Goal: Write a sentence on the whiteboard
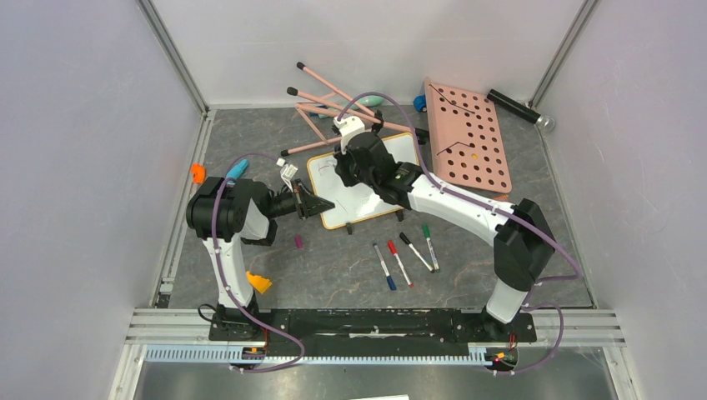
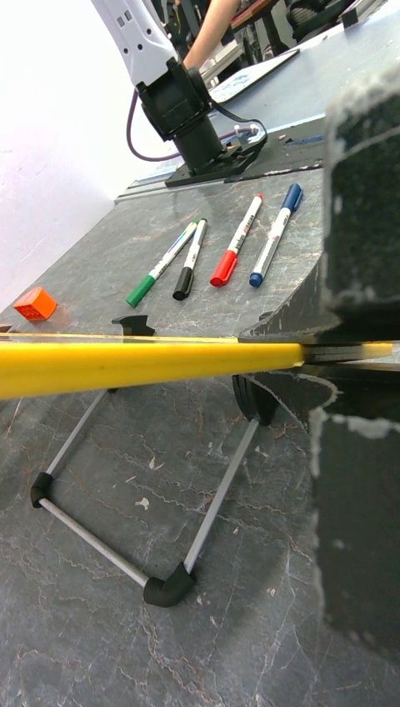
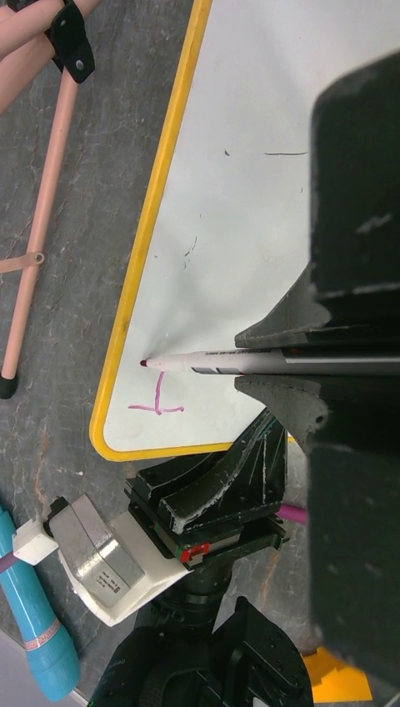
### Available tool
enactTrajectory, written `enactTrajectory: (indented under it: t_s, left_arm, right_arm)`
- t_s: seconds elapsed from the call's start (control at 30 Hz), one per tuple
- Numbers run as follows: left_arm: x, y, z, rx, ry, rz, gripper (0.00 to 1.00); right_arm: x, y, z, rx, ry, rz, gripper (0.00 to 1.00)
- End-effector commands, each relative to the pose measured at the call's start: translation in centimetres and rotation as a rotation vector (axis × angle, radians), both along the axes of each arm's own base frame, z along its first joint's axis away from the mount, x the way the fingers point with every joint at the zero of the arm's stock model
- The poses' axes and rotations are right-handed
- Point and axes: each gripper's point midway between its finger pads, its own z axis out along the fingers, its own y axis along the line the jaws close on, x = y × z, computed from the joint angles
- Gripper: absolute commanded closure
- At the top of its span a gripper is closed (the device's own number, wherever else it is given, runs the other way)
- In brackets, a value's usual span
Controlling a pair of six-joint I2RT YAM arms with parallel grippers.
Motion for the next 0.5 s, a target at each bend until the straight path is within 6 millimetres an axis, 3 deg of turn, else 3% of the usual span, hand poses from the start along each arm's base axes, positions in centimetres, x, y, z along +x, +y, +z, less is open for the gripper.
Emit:
enactTrajectory:
  t_s: [0.0,0.47]
  left_arm:
    - [0.8,0.3,-0.9,0.059,-0.172,0.029,0.92]
    - [0.8,0.2,-0.9,0.059,-0.173,0.029,0.92]
  right_arm:
    - [1.2,0.2,1.9,0.028,-0.049,-0.018,1.0]
    - [-0.4,-0.8,-0.6,0.007,0.008,-0.007,1.0]
